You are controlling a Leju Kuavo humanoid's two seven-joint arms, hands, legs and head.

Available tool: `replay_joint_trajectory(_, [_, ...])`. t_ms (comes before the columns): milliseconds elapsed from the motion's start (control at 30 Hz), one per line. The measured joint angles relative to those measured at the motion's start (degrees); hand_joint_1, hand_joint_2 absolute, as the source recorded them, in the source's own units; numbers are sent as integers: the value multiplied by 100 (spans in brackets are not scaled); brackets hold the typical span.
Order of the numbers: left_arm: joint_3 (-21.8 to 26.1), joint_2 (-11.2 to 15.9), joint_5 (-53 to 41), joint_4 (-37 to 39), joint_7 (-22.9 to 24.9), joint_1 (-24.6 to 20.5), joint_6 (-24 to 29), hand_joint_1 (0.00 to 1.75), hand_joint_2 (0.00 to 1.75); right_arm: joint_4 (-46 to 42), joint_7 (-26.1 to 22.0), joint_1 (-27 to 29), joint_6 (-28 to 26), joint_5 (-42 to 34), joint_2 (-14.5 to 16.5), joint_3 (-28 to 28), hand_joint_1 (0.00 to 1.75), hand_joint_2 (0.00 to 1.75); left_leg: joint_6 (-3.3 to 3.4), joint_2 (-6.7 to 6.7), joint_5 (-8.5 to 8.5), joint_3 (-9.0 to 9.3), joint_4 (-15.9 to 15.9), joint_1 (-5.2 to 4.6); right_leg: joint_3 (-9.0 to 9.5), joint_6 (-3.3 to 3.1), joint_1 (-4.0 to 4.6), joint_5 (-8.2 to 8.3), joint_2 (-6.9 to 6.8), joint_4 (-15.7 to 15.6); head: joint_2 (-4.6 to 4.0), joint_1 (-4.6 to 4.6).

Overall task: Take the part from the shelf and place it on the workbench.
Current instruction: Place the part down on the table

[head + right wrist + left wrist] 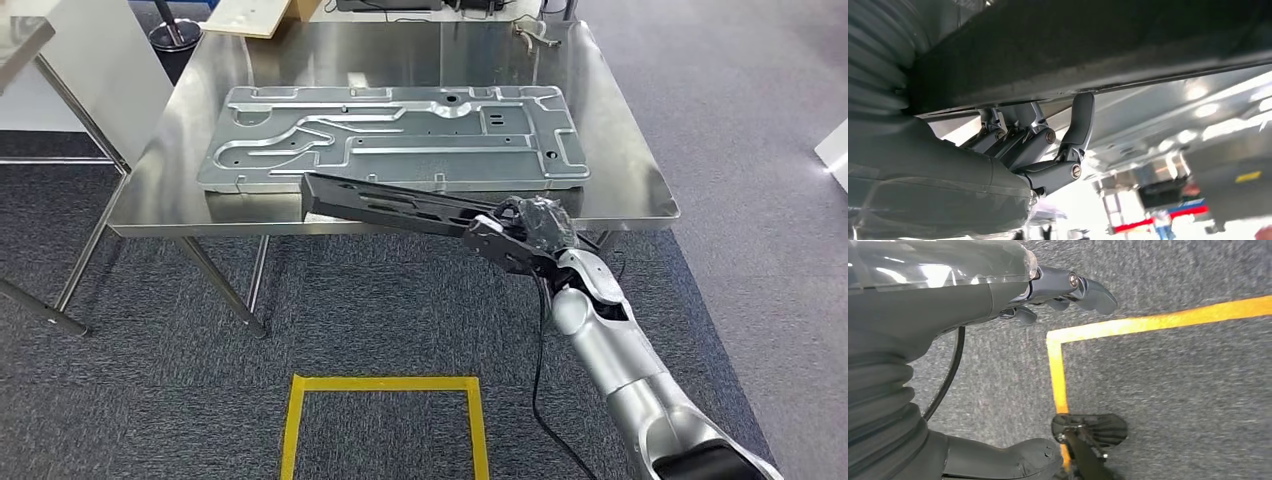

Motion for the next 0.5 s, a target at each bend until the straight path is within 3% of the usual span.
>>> replay_joint_trajectory(33, [-4, 1, 1, 0, 10, -14, -1, 0, 175, 118, 17, -50, 9, 15, 4, 86, 175, 175, 4, -25, -13, 13, 1, 0, -139, 9, -7, 5, 0, 198, 0, 0])
replay_joint_trajectory(67, [-10, 1, 2, 1, 18, -19, -5, 0, 175, 227, 30, -88, 19, 34, 7, 165, 175, 175, 2, -52, -31, 32, 4, 0, -184, 13, -15, 122, -1, 193, 0, 0])
replay_joint_trajectory(167, [-33, 7, 5, 6, 30, -24, -51, 0, 175, 486, 44, -273, 113, 147, 12, 398, 175, 175, -52, -106, -121, 110, 22, -7, 149, -30, -20, 803, -3, -756, 0, 0])
replay_joint_trajectory(200, [-39, 15, 6, 9, 37, -36, -73, 0, 175, 572, 48, -375, 166, 199, 20, 506, 175, 175, -84, -106, -151, 118, 30, -11, 278, -57, -5, 901, -4, -1068, 0, -1])
replay_joint_trajectory(333, [-76, 48, 24, 16, 56, -110, -103, 0, 175, 831, 63, -657, 296, 474, 49, 967, 175, 175, -226, -67, -221, 168, 19, 8, 490, -165, 43, 822, 6, -1388, 0, -1])
replay_joint_trajectory(400, [-102, 57, 37, 21, 60, -126, -100, 0, 175, 936, 81, -755, 299, 693, 63, 1174, 175, 175, -293, -48, -355, 116, 262, 18, 592, -224, 27, 805, -10, -1462, 0, -1])
replay_joint_trajectory(500, [-112, 81, 66, 30, 74, -134, -91, 0, 175, 1061, 129, -998, 265, 1078, 15, 1471, 175, 175, -368, -29, -770, -447, 1232, 32, 644, -269, 18, 775, -55, -1486, 0, -1])
